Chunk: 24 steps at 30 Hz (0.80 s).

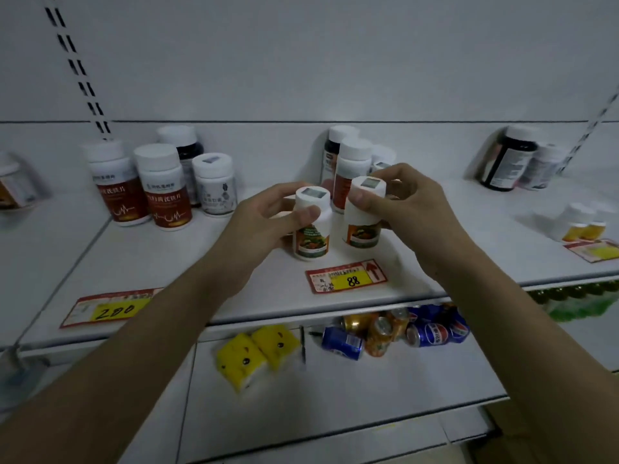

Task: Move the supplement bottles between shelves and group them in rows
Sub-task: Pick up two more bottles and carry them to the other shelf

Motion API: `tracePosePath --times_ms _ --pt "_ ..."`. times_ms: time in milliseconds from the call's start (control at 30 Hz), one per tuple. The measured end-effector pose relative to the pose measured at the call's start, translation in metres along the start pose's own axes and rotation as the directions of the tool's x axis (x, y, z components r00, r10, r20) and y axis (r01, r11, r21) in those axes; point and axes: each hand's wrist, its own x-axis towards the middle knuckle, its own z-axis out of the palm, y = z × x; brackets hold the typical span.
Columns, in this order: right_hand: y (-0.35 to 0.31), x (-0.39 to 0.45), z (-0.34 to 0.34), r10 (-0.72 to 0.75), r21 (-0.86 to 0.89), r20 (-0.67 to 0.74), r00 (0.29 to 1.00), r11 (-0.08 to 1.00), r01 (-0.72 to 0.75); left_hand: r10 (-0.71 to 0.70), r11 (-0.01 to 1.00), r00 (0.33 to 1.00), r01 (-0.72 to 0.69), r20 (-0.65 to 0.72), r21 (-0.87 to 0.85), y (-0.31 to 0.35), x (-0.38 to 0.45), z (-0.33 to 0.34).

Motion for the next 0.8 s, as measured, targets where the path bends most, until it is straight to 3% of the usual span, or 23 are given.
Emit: tracePosePath --times_ms 133,300,500,800 --pt "0.018 0.010 0.008 -0.088 0.036 0.104 0.991 0.996 0.085 0.011 0.996 0.999 -0.007 -0.043 0.086 -0.006 0.003 0.002" --pt "0.032 0.010 0.007 -0.116 0.111 0.207 0.971 0.989 0.094 0.028 0.990 1.000 -0.029 0.012 0.138 -0.006 0.000 0.000" --pt "0.033 0.008 0.007 -0.163 0.079 0.215 0.963 0.986 0.149 0.060 0.981 0.998 -0.062 0.019 0.186 -0.007 0.001 0.002" --pt "0.032 0.006 0.002 -0.138 0.102 0.263 0.955 0.988 0.115 0.086 0.974 0.995 -0.095 0.051 0.204 -0.005 -0.004 0.004"
